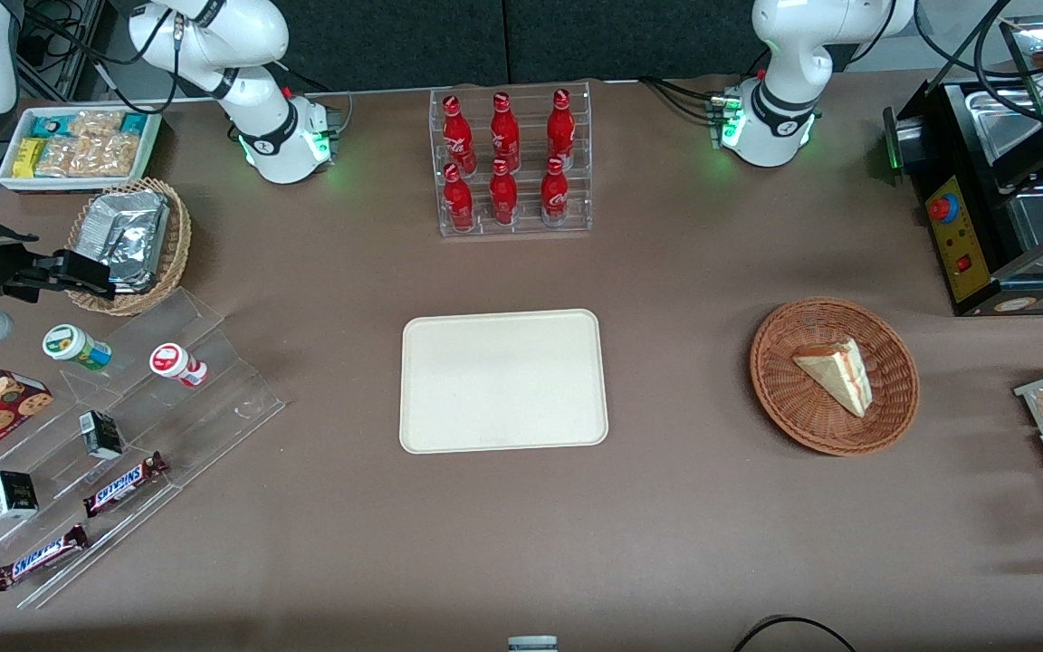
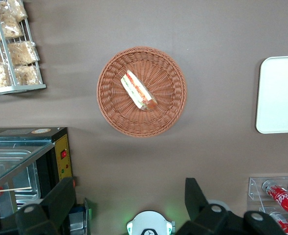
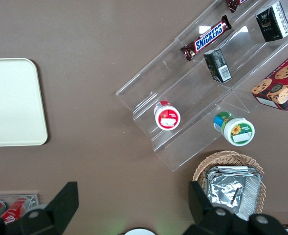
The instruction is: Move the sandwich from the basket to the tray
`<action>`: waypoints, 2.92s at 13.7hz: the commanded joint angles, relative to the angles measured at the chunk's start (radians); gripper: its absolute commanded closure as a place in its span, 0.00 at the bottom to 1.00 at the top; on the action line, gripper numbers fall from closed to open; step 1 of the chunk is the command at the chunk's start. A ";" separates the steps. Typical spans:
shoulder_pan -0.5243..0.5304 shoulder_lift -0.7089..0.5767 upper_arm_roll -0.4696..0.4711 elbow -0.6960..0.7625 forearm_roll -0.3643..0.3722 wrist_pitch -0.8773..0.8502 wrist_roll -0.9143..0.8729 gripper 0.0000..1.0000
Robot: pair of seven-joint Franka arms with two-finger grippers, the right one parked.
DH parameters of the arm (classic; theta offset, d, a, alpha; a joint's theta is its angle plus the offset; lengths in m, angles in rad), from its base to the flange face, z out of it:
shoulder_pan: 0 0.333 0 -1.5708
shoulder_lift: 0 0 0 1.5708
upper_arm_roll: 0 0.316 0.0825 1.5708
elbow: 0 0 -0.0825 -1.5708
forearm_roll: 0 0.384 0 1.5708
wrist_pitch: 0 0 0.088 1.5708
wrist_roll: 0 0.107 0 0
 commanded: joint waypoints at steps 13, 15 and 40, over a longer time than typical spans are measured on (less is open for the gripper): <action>0.010 0.163 0.031 -0.200 -0.011 0.339 -0.207 0.00; 0.009 0.152 0.031 -0.298 -0.012 0.443 -0.339 0.00; -0.014 0.074 0.028 -1.087 0.003 1.333 -0.874 0.00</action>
